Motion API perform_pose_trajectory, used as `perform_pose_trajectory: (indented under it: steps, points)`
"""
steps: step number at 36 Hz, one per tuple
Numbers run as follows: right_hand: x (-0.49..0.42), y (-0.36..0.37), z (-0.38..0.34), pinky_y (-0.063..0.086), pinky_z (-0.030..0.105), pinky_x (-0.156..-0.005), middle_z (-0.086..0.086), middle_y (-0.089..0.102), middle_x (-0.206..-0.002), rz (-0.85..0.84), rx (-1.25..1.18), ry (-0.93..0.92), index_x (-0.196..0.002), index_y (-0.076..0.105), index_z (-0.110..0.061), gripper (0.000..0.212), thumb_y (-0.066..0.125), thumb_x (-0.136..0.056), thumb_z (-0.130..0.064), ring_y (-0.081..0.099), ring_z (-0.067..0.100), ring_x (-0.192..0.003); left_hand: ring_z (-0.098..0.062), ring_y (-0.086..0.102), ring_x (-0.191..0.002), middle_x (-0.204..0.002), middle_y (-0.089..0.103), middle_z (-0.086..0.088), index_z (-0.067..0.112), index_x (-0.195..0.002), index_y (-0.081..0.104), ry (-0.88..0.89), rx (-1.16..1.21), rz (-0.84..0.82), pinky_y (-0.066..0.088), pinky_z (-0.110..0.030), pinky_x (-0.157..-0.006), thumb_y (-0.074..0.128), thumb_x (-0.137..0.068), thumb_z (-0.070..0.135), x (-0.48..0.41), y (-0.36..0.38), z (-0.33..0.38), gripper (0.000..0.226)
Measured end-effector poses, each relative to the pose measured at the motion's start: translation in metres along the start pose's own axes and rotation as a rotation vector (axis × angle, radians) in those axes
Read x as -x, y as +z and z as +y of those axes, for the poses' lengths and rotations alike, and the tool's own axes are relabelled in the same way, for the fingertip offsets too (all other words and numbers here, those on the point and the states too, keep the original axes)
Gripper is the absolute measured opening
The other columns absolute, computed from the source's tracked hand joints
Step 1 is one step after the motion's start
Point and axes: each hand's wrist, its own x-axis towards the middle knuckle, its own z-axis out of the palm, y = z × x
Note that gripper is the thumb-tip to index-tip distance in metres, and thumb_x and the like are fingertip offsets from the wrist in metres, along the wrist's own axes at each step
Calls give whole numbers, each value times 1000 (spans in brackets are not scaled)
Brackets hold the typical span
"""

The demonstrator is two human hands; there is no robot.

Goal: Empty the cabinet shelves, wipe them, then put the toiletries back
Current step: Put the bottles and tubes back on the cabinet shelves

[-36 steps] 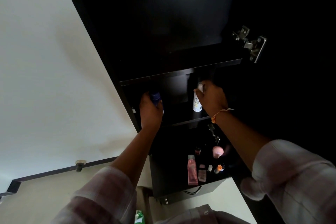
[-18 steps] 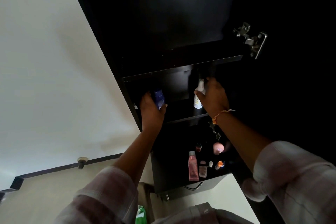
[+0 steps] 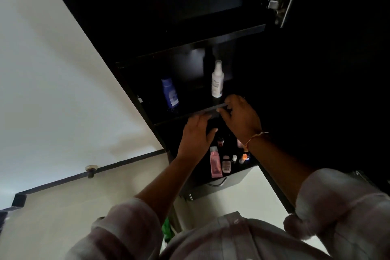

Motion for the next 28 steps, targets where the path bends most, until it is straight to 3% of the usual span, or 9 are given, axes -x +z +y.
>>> perform_pose_trajectory:
  steps: [4,8,12,18,22,28]
  points:
    - [27,11,30,49,35,-64,11,67,-87,-126,121,34,-89,59,-17,23,53,-95,-39,65,35,-81,-21,61,-94,-99,64,-6,11,-97,68,-185,121,-224,45,-25,-86,63,-90,19,25,29,-8,11]
    - [53,21,56,49,34,-65,12,70,-90,-233,138,157,-95,63,-18,20,50,-95,-34,66,37,-82,-20,67,-87,-93,70,-8,7,-93,68,-469,181,-336,41,-18,-72,59,-94,22,48,54,-17,17]
    - [78,27,74,49,29,-62,8,70,-88,-309,104,275,-96,63,-20,18,51,-94,-33,67,32,-80,-22,68,-96,-100,73,-8,7,-99,69,-646,228,-419,49,-26,-81,63,-91,24,67,76,-28,20]
    - [104,41,91,47,31,-69,14,69,-95,-410,161,330,-96,64,-16,17,62,-91,-33,66,38,-91,-29,64,-102,-105,70,-13,5,-102,68,-750,197,-474,47,-31,-83,69,-85,26,82,105,-32,27]
    - [111,56,97,53,33,-75,12,70,-100,-415,137,337,-104,64,-12,24,65,-89,-31,66,34,-95,-27,65,-97,-102,68,-9,11,-101,63,-773,193,-444,50,-32,-81,76,-77,26,87,128,-38,31]
    - [113,76,106,54,44,-79,14,64,-105,-416,128,329,-104,60,-12,24,69,-84,-22,64,37,-95,-26,60,-103,-112,63,-10,7,-118,59,-685,184,-440,46,-31,-86,79,-76,23,86,150,-38,49]
